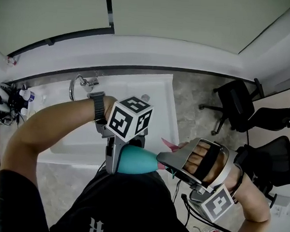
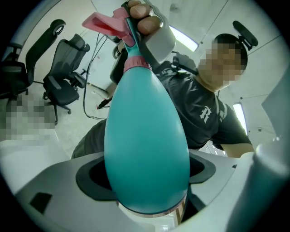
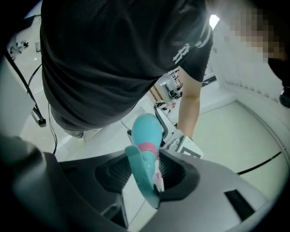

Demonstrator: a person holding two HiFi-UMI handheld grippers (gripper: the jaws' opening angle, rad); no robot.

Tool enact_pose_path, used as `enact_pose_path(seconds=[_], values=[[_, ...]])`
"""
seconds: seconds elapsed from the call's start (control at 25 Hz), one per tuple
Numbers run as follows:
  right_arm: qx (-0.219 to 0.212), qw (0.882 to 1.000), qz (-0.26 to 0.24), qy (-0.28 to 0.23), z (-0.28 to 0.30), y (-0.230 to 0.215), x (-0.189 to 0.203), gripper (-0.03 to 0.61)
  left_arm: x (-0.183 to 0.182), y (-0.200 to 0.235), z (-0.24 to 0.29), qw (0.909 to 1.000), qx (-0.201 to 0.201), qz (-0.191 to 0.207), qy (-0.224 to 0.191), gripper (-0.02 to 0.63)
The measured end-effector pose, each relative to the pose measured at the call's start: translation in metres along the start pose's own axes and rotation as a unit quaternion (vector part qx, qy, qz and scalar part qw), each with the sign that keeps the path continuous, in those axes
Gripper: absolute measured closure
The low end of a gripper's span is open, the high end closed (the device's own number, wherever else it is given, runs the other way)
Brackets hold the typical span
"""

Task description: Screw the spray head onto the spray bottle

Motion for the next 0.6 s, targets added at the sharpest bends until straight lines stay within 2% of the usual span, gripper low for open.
enact_pose_path(seconds=[0.16,0.28,0.48,0.6], values=[[-0.041,0.999,0.005,0.019,0.005,0.010,0.006,0.433,0.001,0.014,-0.003,0.9979,-0.065,0.000,0.009,0.184],[-0.070,0.996,0.036,0.030,0.013,0.016,0.010,0.434,0.005,0.027,-0.004,0.9937,-0.110,-0.006,0.020,0.184],[-0.134,0.984,0.113,0.021,0.023,0.028,0.016,0.435,0.012,0.046,0.000,0.9801,-0.178,-0.017,0.086,0.186],[-0.163,0.976,0.141,0.016,0.030,0.034,0.019,0.436,0.016,0.057,0.004,0.9731,-0.201,-0.023,0.110,0.189]])
Point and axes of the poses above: the fingertips, and each gripper's own axes: z forward along the fingers, y to its left, x out of its underside, the point moved 2 cm from there along -z, backward along the fingers, and after that the axes turned 13 degrees about -z, right-handed, at the moved point
